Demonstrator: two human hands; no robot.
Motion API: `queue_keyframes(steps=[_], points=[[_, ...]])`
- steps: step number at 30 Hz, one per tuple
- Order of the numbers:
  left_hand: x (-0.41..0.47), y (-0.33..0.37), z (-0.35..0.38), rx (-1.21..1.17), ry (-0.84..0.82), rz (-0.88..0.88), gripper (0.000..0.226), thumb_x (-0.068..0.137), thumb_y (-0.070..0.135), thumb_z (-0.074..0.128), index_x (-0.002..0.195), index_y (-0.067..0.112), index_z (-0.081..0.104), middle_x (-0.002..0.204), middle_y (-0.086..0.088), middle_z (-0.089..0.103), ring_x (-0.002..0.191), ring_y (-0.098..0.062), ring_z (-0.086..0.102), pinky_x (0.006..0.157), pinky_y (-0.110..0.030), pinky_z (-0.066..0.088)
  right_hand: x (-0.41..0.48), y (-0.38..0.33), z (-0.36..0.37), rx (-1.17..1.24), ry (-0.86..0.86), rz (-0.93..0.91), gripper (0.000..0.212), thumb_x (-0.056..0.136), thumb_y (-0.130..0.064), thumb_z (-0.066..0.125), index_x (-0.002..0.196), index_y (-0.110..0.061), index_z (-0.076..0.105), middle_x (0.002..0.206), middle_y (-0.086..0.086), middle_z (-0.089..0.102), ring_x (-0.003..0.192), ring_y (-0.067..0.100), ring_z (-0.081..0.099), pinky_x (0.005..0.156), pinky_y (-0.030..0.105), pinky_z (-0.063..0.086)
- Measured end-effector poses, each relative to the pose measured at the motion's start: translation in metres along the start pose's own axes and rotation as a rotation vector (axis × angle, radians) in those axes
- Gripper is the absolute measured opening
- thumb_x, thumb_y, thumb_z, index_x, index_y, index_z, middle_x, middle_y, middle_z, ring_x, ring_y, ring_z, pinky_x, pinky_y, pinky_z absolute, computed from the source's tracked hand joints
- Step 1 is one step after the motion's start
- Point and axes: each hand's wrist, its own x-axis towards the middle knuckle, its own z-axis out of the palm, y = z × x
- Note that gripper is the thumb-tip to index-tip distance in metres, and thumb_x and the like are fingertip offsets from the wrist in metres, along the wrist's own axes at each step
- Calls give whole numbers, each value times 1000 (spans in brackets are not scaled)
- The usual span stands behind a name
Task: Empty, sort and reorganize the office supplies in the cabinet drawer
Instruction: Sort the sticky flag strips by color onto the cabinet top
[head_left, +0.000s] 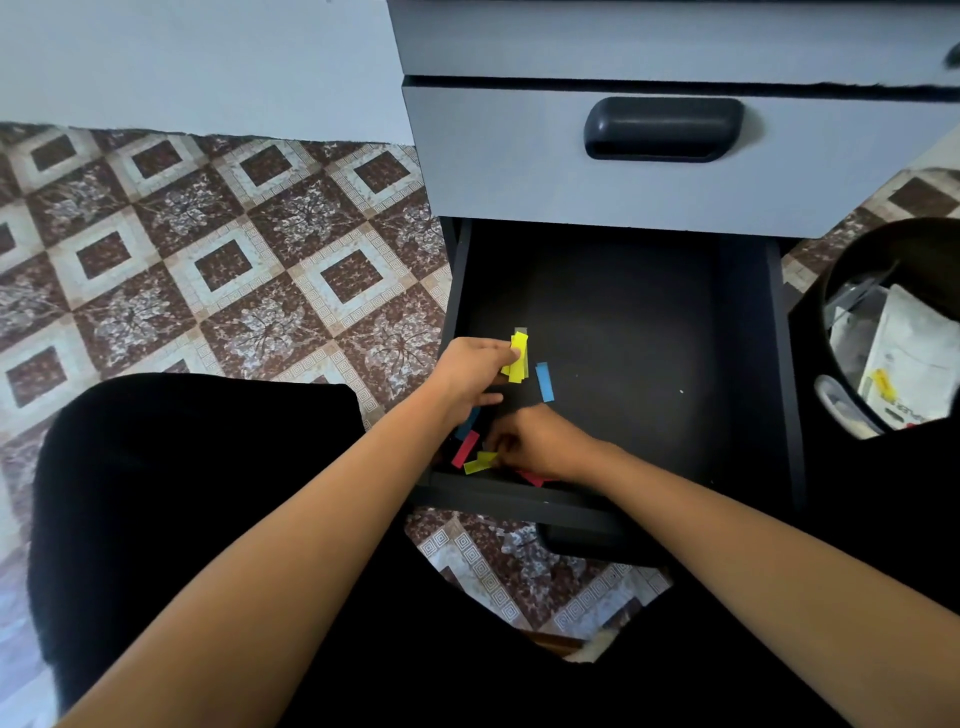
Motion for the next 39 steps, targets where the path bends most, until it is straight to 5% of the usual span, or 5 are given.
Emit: queue_keyframes(steps=[12,20,25,30,39], points=[[-4,6,-6,-97,-40,-22,15,93,11,55,82,19,60,77,1,62,73,-11,58,77,-31,48,5,1,9,-233,-83,-45,28,91,-18,55,117,-16,63,112,10,63,101,27,59,80,33,47],[-5,7,-4,-66,-33,-20,14,94,11,55,83,19,59,77,1,61,72,-10,57,81,-34,48,8,4,11,-240,-34,-53,12,89,-15,56,80,-20,49,101,8,56,89,26,55,68,29,40],[-4,9,-4,-78,-21,-25,8,93,11,55,91,15,61,78,0,61,72,-12,57,77,-31,47,0,11,5,6,12,12,5,83,-8,64,83,-11,61,81,-1,58,78,16,56,72,31,46],[-5,8,-2,-78,-8,-13,8,93,10,54,98,13,60,78,1,60,72,-11,56,78,-31,47,-17,14,-15,331,91,184,15,83,-5,67,98,-6,67,80,0,64,58,-1,57,52,8,40],[-11,3,11,-99,1,-30,11,93,10,54,86,16,60,80,0,60,72,-12,56,75,-30,48,-45,16,-41,1008,447,435,9,85,-10,67,87,-19,65,78,0,62,66,8,54,54,20,42]])
